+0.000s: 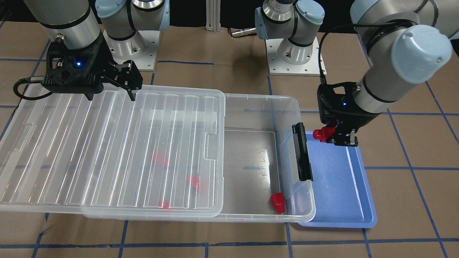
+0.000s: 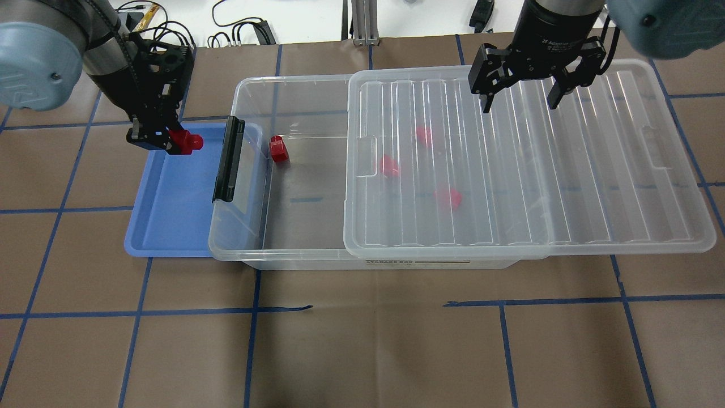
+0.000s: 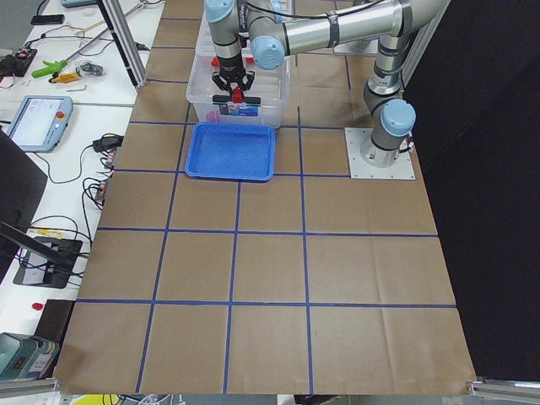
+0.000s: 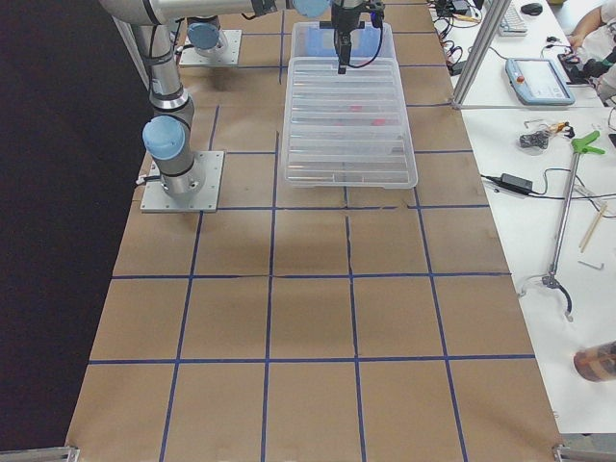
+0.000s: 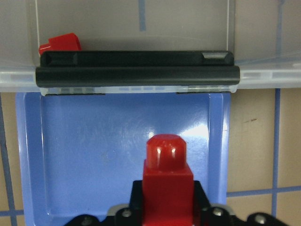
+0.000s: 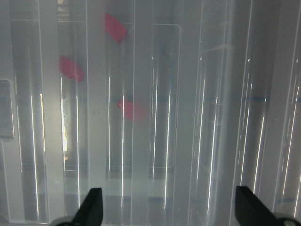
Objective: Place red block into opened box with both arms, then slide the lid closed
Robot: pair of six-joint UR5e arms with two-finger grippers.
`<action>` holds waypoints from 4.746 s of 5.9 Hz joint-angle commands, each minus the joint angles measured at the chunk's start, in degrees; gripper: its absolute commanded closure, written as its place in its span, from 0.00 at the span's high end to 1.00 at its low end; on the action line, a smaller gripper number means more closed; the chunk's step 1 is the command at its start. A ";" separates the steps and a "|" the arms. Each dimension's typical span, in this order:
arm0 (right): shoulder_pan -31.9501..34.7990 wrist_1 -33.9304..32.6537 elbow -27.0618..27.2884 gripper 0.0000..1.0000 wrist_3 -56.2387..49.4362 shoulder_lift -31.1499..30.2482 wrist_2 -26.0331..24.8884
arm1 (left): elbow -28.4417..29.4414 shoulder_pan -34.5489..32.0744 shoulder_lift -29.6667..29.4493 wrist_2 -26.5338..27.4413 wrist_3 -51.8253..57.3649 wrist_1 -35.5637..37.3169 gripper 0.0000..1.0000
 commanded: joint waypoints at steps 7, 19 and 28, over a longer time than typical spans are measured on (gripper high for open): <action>-0.35 0.05 0.35 1.00 -0.11 0.06 0.02 | -16.49 -14.74 -10.96 0.07 -15.72 30.60 0.04; -11.45 -1.00 0.43 1.00 -12.78 0.85 -0.86 | 1.97 -14.22 -1.41 -0.36 -27.36 -2.30 0.87; -40.87 -21.80 15.70 1.00 -34.13 5.07 -4.81 | 9.94 -7.09 4.58 0.34 -94.00 -6.95 0.98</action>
